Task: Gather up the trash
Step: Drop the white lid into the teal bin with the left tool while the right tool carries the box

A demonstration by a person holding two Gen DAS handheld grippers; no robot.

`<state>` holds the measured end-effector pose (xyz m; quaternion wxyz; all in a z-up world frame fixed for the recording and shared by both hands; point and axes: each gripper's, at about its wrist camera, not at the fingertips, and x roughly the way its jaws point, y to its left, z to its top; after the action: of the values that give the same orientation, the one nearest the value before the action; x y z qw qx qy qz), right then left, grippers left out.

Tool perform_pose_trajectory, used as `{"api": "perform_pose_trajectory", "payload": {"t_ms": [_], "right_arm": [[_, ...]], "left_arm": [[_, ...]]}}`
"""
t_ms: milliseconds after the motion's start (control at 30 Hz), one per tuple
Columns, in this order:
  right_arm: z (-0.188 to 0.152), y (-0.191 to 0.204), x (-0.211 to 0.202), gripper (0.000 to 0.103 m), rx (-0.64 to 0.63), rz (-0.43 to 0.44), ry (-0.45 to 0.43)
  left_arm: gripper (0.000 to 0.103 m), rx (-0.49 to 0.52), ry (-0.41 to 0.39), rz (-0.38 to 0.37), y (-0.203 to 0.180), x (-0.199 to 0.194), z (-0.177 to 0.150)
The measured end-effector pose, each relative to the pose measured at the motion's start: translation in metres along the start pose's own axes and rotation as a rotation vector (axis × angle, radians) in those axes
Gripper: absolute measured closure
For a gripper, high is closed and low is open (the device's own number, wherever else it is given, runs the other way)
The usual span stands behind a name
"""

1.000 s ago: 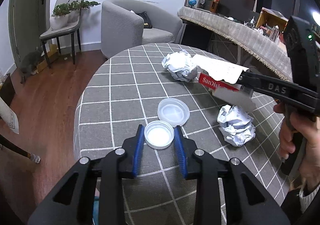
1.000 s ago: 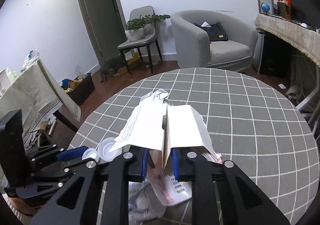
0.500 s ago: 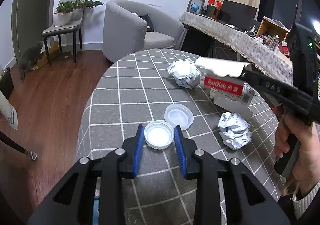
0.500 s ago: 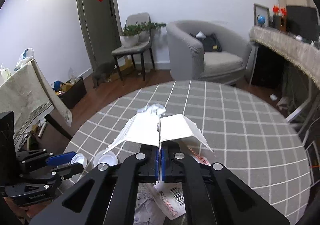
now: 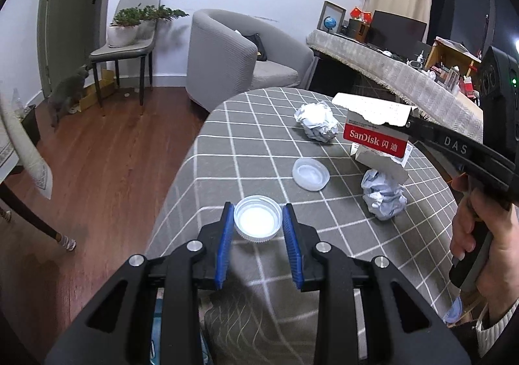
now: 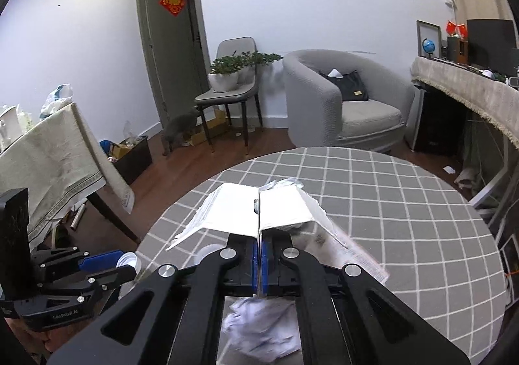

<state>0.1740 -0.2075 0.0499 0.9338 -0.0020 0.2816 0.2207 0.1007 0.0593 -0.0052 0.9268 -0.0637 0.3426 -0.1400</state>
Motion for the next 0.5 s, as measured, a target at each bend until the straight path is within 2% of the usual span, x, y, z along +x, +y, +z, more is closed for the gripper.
{"api": "perform_pose_trajectory", "payload": {"t_ms": [300,500], "right_arm": [[-0.013,0.037,-0.010,0.102,-0.021,0.064,-0.006],[-0.021,0.068,-0.009,0.102,-0.037,0.115,0.012]], "left_arm": [[0.070,-0.018,-0.016,0.038,0.016,-0.027,-0.015],[0.070,-0.029,0.015,0.088,0.035,-0.040,-0.032]]}}
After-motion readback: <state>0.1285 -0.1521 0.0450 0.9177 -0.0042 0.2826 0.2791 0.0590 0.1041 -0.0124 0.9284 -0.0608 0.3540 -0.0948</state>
